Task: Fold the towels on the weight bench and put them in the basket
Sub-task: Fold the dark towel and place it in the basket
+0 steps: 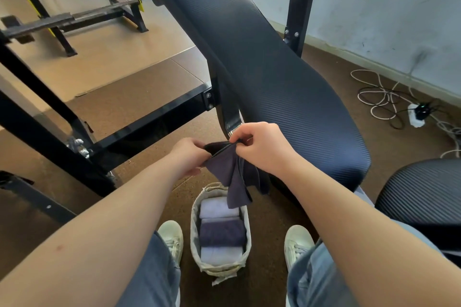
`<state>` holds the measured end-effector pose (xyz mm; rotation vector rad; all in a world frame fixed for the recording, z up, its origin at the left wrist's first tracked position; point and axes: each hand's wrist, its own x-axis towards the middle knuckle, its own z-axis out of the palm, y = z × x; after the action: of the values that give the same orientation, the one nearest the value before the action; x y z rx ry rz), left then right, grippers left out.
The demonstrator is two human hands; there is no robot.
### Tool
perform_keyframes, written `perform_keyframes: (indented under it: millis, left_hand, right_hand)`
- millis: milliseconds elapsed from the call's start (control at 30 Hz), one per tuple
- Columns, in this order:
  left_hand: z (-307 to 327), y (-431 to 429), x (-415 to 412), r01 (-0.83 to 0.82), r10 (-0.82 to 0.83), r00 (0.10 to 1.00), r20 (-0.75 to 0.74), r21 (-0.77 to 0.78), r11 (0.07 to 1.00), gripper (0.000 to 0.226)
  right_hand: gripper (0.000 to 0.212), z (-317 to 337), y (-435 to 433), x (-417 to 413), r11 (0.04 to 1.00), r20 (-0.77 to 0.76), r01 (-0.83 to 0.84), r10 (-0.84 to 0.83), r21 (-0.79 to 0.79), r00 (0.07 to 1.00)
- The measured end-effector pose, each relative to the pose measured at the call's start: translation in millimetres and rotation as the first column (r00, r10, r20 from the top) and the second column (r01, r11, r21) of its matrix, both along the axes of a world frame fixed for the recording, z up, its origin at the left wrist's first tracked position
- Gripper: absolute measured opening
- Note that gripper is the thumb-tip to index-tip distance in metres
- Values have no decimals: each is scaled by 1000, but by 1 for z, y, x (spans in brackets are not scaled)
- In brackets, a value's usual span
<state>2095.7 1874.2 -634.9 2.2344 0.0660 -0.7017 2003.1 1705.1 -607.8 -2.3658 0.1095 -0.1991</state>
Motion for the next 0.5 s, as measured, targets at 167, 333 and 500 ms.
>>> perform_keyframes:
  millis: [167,333,500]
  left_hand:
    - [8,2,7,-12,12,985,173,3,1000,20]
    - [24,2,6,15,23,947,321,-114,993,24]
    - [25,1,3,43,6,957,290,-164,986,32]
  right_hand:
    - [15,-5,-13,2,994,-27,80,-82,-71,996]
    - [24,-11,-24,1,975,-73,138,-152,-174,986]
    - [16,-14,-28,0,973,-35,175,-182,-154,983]
